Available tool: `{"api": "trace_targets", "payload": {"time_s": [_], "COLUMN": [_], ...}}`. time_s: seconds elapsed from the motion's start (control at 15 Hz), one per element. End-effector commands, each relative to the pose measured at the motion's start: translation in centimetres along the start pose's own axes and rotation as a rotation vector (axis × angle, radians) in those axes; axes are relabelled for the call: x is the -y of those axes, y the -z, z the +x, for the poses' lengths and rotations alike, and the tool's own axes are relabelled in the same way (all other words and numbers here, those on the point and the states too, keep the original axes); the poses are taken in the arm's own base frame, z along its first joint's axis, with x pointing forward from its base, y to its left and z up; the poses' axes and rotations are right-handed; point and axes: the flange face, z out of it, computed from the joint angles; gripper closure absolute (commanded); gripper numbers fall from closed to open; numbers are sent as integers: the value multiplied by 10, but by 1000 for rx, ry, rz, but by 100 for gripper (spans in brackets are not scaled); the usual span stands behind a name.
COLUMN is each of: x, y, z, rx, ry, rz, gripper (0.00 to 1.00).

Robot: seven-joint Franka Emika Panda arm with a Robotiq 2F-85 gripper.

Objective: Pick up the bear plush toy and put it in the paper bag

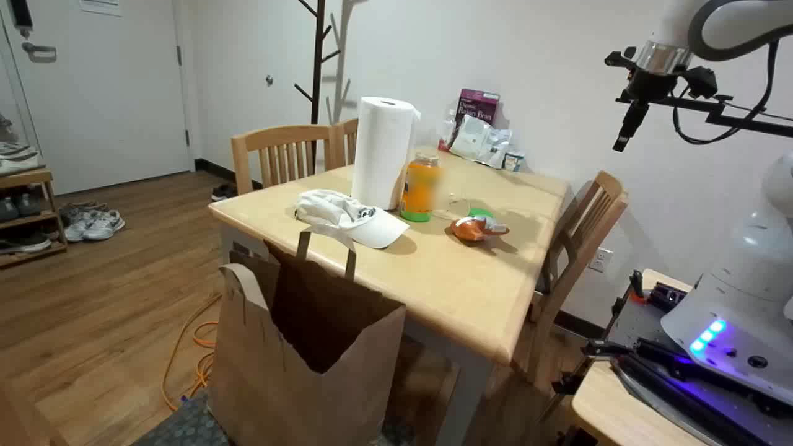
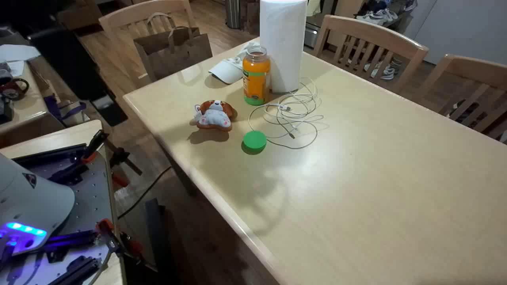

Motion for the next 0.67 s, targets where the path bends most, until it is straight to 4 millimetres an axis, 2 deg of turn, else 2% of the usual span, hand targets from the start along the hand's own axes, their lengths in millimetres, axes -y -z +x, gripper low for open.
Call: {"api": "trace_targets", "payload": {"time_s": [0.0, 0.27, 0.4, 0.6], "x": [0, 1, -1, 11], "y": [0, -1, 0, -10], "z": [0, 0, 12, 44], "rx": [3, 5, -75, -202], "ry": [0, 1, 58, 182], "rz": [2, 3, 3, 51], "gripper": [0, 0, 0, 0]}}
